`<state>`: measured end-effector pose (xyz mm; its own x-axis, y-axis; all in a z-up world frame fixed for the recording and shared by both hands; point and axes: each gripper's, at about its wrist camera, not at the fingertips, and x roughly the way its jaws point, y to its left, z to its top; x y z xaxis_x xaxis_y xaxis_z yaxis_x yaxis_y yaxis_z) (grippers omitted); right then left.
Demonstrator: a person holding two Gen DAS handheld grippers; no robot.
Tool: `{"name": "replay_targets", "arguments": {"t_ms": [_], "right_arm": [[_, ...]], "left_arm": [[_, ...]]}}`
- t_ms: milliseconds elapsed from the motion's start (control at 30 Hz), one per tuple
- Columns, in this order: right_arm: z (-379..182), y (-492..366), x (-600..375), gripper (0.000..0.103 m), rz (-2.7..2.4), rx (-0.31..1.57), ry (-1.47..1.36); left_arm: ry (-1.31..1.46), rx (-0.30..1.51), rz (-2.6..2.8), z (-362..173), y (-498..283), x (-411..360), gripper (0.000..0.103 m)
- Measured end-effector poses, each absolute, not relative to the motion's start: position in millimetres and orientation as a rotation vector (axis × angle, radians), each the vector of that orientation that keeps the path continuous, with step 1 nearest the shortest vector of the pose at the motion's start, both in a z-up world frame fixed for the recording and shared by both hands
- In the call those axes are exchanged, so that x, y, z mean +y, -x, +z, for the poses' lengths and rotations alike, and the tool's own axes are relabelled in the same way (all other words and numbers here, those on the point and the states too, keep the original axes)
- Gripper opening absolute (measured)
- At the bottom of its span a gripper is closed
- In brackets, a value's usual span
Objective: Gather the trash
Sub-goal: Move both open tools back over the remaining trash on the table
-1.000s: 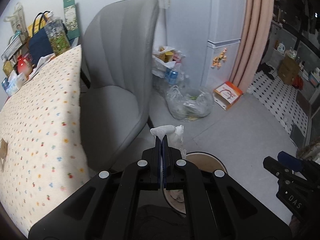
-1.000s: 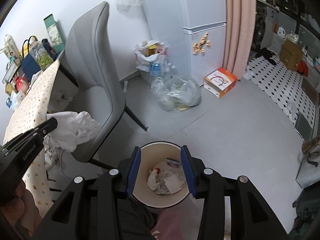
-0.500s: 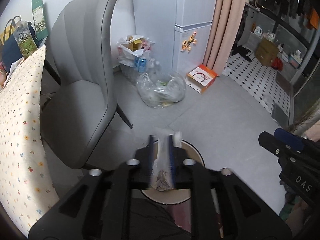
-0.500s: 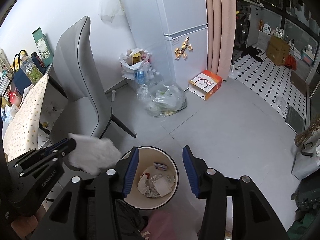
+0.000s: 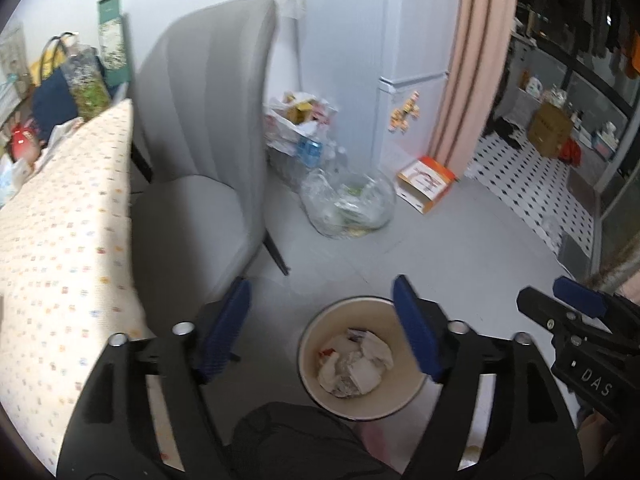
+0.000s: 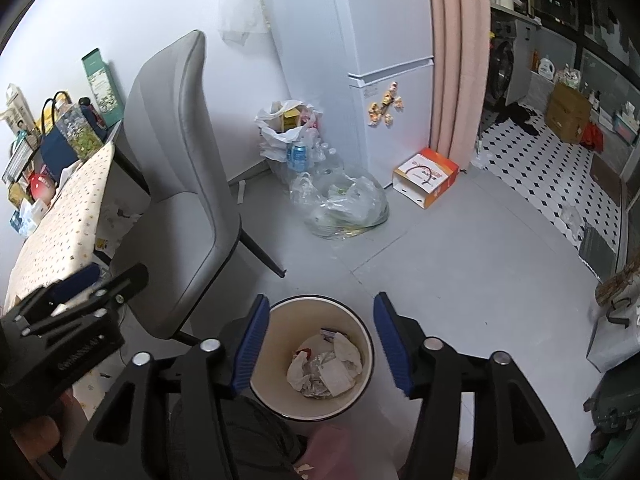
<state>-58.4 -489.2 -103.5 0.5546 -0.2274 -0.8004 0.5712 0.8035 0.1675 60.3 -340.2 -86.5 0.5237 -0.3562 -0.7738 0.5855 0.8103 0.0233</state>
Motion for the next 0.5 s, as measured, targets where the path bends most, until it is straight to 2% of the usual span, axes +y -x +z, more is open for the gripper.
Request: {"name": "replay_targets", "arguments": {"t_ms": [233, 500], "right_arm": [[-89, 34, -453, 0.083, -0.431, 0.836, -0.382], [-68, 3, -407, 0.093, -0.348, 0.812, -0.33]], "left_arm": [[-0.233, 0.81, -0.453, -68, -83, -289, 0.092], [-0.154, 0.786, -0.338, -55, -100, -223, 0.094]]}}
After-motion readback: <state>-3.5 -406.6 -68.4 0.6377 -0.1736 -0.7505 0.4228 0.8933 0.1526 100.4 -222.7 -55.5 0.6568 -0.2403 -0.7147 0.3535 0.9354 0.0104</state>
